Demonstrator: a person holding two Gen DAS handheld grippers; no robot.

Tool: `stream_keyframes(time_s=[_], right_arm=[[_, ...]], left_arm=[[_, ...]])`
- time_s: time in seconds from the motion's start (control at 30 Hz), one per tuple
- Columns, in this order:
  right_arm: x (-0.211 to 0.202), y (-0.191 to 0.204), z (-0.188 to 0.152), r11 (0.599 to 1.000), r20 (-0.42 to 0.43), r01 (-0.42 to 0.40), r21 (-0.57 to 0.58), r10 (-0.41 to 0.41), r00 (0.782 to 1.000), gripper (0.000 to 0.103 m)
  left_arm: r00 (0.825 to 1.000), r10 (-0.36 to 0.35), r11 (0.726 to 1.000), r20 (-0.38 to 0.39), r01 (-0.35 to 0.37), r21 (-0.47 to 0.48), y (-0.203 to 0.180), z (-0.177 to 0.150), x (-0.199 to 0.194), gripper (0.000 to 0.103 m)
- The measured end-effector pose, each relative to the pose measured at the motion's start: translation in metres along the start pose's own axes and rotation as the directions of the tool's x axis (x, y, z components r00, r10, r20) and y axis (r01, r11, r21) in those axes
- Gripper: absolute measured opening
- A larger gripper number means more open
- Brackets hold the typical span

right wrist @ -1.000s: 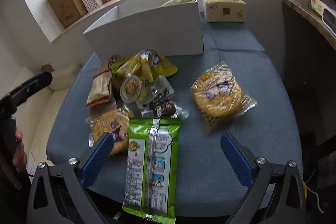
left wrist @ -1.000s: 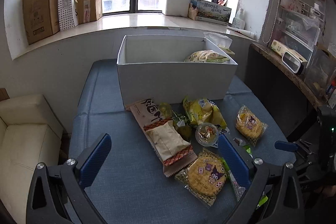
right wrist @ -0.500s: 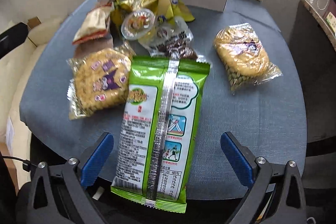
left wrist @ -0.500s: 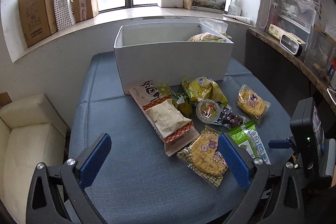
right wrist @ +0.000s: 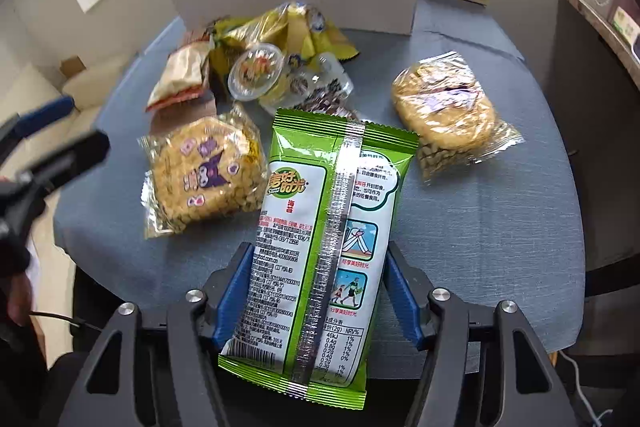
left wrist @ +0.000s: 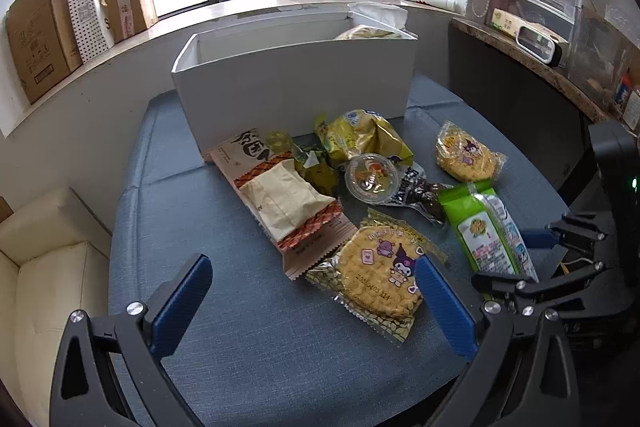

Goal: Organize snacks
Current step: 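Grasp the green biscuit bag with the right gripper while the left gripper grasps a round Kuromi cookie pack, then carry both packs over the box and release them inside with both grippers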

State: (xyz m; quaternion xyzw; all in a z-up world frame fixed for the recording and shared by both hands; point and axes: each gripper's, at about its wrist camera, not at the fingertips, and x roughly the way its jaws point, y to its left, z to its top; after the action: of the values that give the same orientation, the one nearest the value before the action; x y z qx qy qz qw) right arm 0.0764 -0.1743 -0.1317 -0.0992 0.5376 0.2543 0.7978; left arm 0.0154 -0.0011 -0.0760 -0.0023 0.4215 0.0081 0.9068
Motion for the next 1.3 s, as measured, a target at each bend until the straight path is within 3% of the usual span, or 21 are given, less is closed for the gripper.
stream_keyframes(time_s=[0.17, 0.27, 0.33, 0.53, 0.63, 0.73, 0.83, 0.87, 1.07, 1.3], right_arm=[[-0.021, -0.030, -0.004, 0.997, 0.045, -0.040, 0.069, 0.037, 0.998, 0.067], [-0.029, -0.044, -0.006, 0.994, 0.053, -0.047, 0.099, 0.042, 0.998, 0.067], [-0.035, -0.049, -0.006, 0.992, 0.060, -0.055, 0.110, 0.049, 0.997, 0.067], [-0.043, -0.047, -0.003, 0.991, 0.067, -0.078, 0.108, 0.071, 0.995, 0.067], [-0.045, -0.045, -0.002, 0.991, 0.077, -0.087, 0.103, 0.079, 0.994, 0.067], [-0.049, -0.048, -0.001, 0.991, 0.086, -0.090, 0.100, 0.082, 0.993, 0.067], [-0.052, -0.053, -0.001, 0.988, 0.091, -0.107, 0.113, 0.097, 0.991, 0.067], [-0.053, -0.054, -0.001, 0.988, 0.093, -0.106, 0.113, 0.095, 0.991, 0.067], [-0.052, -0.052, -0.001, 0.989, 0.090, -0.097, 0.109, 0.087, 0.992, 0.067], [-0.053, -0.052, 0.002, 0.989, 0.100, -0.101, 0.107, 0.091, 0.991, 0.067]], left_arm=[[0.997, -0.062, 0.991, -0.047, 0.067, 0.113, -0.025, -0.004, 0.017, 0.103], [0.998, -0.017, 0.983, -0.057, 0.027, 0.183, -0.037, -0.004, 0.034, 0.103], [0.997, -0.003, 0.980, -0.076, 0.018, 0.196, -0.039, -0.003, 0.047, 0.103], [0.985, -0.089, 0.968, -0.147, 0.120, 0.222, -0.044, -0.001, 0.065, 0.103], [0.985, -0.056, 0.966, -0.163, 0.095, 0.240, -0.048, -0.004, 0.077, 0.103], [0.987, -0.069, 0.963, -0.146, 0.104, 0.250, -0.050, -0.002, 0.077, 0.103], [0.989, -0.064, 0.969, -0.132, 0.093, 0.230, -0.046, -0.001, 0.073, 0.082], [0.986, -0.090, 0.970, -0.142, 0.120, 0.212, -0.044, 0.000, 0.070, 0.079], [0.976, -0.183, 0.974, -0.117, 0.196, 0.111, -0.021, -0.001, 0.052, 0.077], [0.973, -0.232, 0.973, 0.001, 0.232, 0.016, 0.004, 0.009, 0.004, 0.077]])
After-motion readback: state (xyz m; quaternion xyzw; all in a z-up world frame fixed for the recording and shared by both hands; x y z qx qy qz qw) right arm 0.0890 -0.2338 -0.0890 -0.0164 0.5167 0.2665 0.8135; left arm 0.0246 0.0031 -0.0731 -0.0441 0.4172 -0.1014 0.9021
